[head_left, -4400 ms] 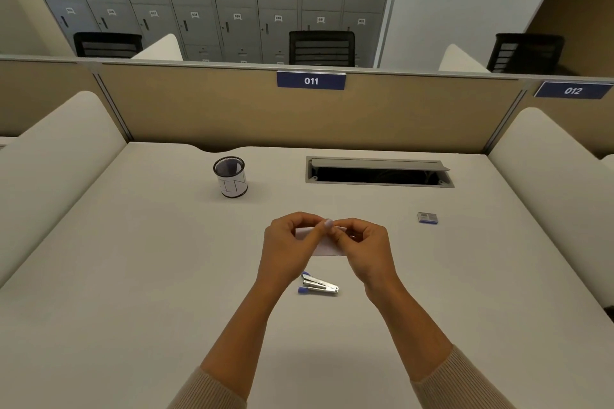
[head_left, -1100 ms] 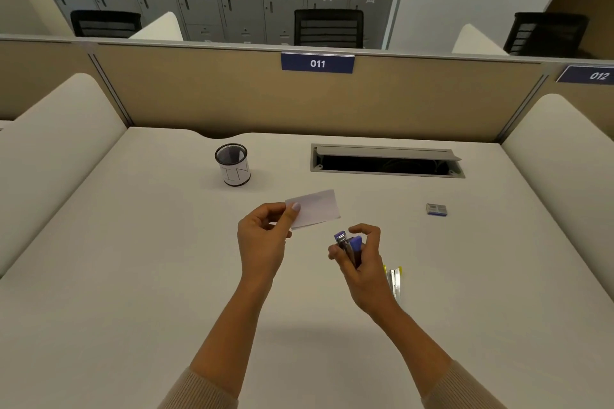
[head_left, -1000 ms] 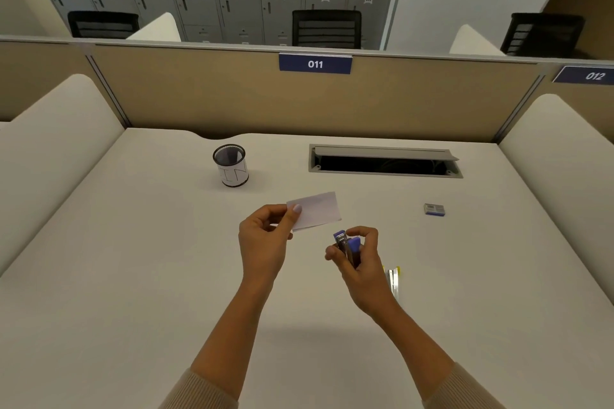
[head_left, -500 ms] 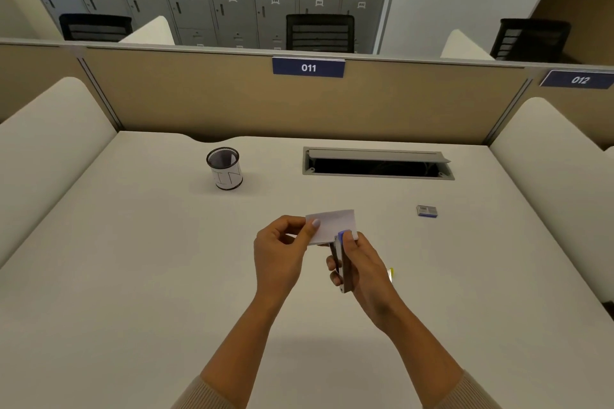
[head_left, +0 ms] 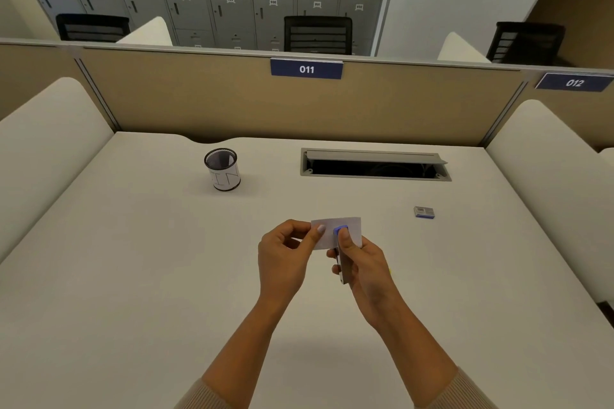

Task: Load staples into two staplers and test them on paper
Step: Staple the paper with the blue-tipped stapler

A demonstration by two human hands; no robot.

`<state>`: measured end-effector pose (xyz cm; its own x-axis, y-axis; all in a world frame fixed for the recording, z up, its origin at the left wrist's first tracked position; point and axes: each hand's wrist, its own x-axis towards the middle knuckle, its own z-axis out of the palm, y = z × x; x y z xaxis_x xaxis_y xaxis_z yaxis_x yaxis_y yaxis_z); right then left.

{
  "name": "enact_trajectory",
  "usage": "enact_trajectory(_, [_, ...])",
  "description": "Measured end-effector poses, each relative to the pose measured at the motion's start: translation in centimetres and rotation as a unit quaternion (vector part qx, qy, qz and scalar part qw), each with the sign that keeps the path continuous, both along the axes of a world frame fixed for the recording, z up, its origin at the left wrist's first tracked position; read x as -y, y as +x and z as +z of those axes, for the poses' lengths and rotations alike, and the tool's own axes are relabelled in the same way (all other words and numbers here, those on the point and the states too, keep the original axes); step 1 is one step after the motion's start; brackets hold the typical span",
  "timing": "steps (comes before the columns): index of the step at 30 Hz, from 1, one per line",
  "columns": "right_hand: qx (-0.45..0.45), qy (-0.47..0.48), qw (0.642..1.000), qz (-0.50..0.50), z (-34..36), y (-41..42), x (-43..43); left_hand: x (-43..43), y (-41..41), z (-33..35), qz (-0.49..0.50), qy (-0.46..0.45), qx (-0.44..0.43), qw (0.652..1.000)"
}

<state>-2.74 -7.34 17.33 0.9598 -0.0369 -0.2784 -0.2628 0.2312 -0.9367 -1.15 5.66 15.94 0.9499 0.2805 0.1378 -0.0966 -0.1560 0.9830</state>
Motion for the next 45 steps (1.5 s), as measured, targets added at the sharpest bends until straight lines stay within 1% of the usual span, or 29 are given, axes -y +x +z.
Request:
enact_trajectory(6, [-0.008,-0.002,1.000,-0.020,0.1,0.3,-0.5,0.0,0.1,0.2,0.001,0.009,-0.001,1.000])
enact_trajectory(18, [-0.002,-0.019,1.000,-0.021,0.6,0.3,-0.7,-0.4,0.0,1.0,-0.001,0.040,0.020,0.999])
enact_trajectory(20, [-0.004,-0.017,1.000,-0.021,0.7,0.3,-0.7,-0.3,-0.1,1.3,-0.024,0.023,0.009,0.999])
enact_trajectory(23, [-0.003,-0.004,1.000,-0.009,1.0,0.1,-0.7,0.5,-0.5,1.7,-0.095,-0.036,-0.037,0.994])
enact_trajectory(25, [-0.004,0.008,1.000,-0.002,1.2,0.0,-1.0,1.3,-0.7,1.8,-0.113,-0.073,-0.058,0.989])
enact_trajectory(29, [-0.006,0.031,0.999,0.003,1.3,0.0,-1.4,1.9,-0.8,1.9,-0.087,-0.113,-0.065,0.988])
enact_trajectory(34, [-0.016,0.043,0.999,-0.003,1.3,-0.1,-1.3,2.3,-0.9,2.0,-0.080,-0.145,-0.072,0.984])
enact_trajectory(41, [-0.037,0.049,0.998,-0.032,0.9,-0.3,-1.2,2.9,-1.1,1.4,-0.065,-0.146,-0.060,0.985])
enact_trajectory(45, [-0.045,0.043,0.997,-0.041,0.6,-0.4,-1.0,2.9,-0.9,0.9,-0.082,-0.144,-0.074,0.983])
